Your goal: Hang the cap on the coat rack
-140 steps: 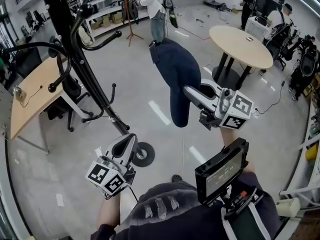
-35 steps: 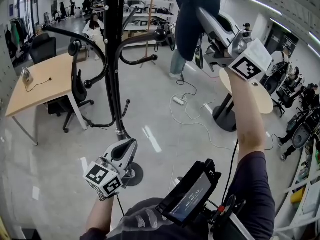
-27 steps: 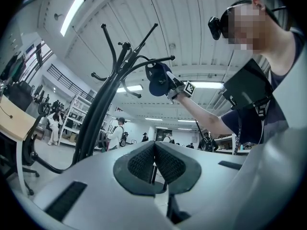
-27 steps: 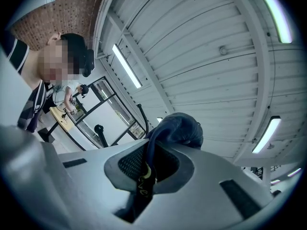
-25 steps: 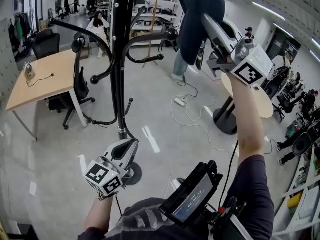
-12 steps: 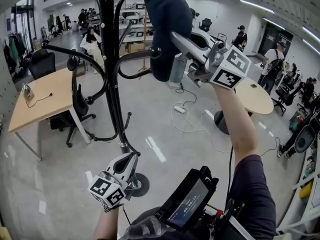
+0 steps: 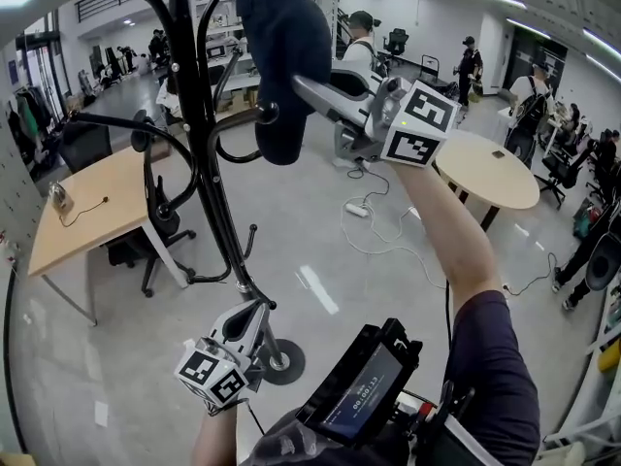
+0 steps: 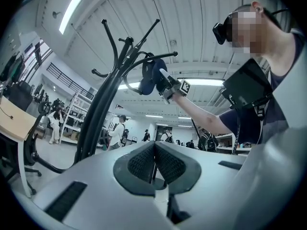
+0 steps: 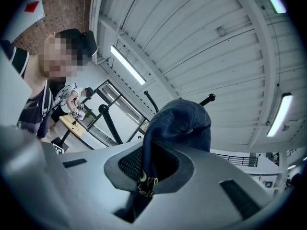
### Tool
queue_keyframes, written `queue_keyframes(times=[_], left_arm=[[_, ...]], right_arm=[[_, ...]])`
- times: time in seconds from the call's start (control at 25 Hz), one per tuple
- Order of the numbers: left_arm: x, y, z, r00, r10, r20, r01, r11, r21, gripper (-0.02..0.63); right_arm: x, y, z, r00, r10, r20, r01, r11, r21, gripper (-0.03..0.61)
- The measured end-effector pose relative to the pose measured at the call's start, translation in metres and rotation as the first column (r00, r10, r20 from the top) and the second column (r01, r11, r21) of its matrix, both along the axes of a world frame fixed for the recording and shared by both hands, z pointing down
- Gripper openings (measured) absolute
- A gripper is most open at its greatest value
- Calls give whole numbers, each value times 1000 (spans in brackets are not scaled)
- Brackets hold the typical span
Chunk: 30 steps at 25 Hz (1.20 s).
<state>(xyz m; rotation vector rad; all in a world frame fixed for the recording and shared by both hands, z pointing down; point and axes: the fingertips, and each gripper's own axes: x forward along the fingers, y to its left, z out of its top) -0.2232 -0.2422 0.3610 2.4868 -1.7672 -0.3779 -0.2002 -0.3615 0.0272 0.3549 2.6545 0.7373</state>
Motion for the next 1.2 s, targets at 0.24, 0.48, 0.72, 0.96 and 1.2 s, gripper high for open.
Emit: queue_keyframes(times=[0.24, 0.48, 0.72, 0.96, 1.2], left_arm=[[4, -4, -7, 1000, -16, 7, 16, 1000, -10, 8], [3, -5, -7, 1000, -25, 7, 25, 1000, -16, 8], [3, -5, -5, 1000, -26, -1, 26, 1000, -16, 8], [10, -10, -2, 1000, -18, -9, 18, 1000, -14, 8], [8, -7, -3, 1000, -14, -14, 13, 1000, -14, 8]], right_arm=[[-9, -1, 11, 998, -23, -67, 25, 999, 27, 17], [-14, -7, 22, 996, -31, -87, 31, 1000, 2, 15], [-15, -8, 23, 995, -29, -92, 29, 1000, 1, 17], [-11, -12, 32, 993, -20, -115, 20, 1000, 2, 17], [-13, -10, 34, 992, -18, -127, 17, 1000, -13, 17]])
